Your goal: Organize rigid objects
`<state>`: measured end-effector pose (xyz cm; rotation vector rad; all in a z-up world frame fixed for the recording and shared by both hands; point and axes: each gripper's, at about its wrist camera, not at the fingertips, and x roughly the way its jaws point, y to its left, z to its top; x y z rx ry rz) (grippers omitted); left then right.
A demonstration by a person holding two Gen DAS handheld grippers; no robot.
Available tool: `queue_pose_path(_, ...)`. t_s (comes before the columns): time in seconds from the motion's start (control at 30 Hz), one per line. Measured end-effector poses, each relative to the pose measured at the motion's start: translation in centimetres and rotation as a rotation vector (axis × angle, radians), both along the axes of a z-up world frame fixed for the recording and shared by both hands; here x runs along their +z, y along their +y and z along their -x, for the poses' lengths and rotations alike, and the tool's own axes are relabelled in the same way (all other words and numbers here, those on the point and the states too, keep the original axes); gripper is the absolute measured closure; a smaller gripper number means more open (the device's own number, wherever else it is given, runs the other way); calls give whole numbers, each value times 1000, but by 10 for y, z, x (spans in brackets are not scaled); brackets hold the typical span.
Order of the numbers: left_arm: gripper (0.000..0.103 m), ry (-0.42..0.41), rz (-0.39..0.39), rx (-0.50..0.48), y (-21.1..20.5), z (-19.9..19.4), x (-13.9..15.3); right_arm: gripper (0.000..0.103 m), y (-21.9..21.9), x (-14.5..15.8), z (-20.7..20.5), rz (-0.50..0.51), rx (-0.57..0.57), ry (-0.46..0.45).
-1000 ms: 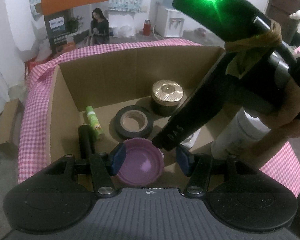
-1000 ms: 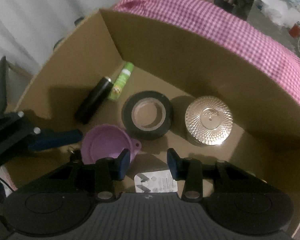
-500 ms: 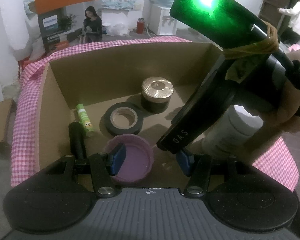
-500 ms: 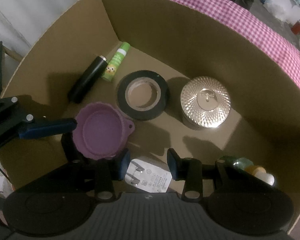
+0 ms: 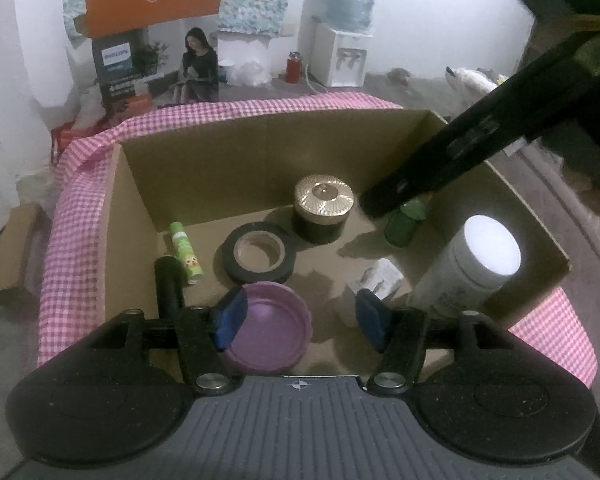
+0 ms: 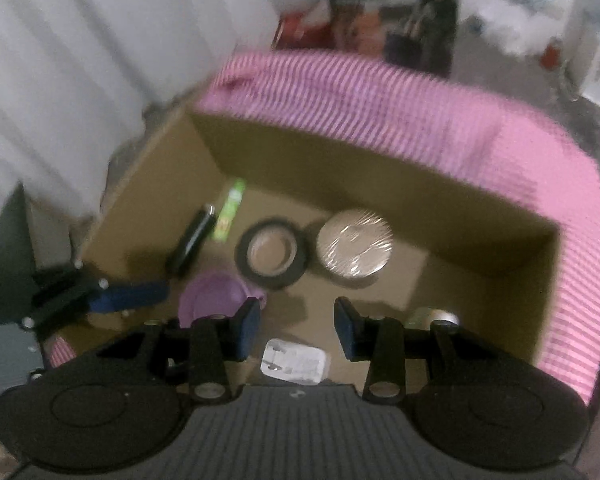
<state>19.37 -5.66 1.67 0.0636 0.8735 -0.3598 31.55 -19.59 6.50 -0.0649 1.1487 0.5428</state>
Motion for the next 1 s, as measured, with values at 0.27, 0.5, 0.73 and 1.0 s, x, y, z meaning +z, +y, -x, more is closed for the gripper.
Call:
queue_pose_path(0.27, 33, -44, 2, 23, -1, 16, 13, 58, -32, 14, 8, -28, -129, -86)
queue_pose_path(0.5, 31, -63, 5, 45, 4, 26, 22, 58, -26, 12, 13, 49, -152, -206)
queue_pose_path(0.73, 31, -67, 9, 59, 7, 32, 25, 58, -18, -12, 1, 111, -159, -194)
queue_pose_path(1.0, 27, -90, 22, 62, 11, 43, 32, 58, -32, 16, 28, 57, -196, -264)
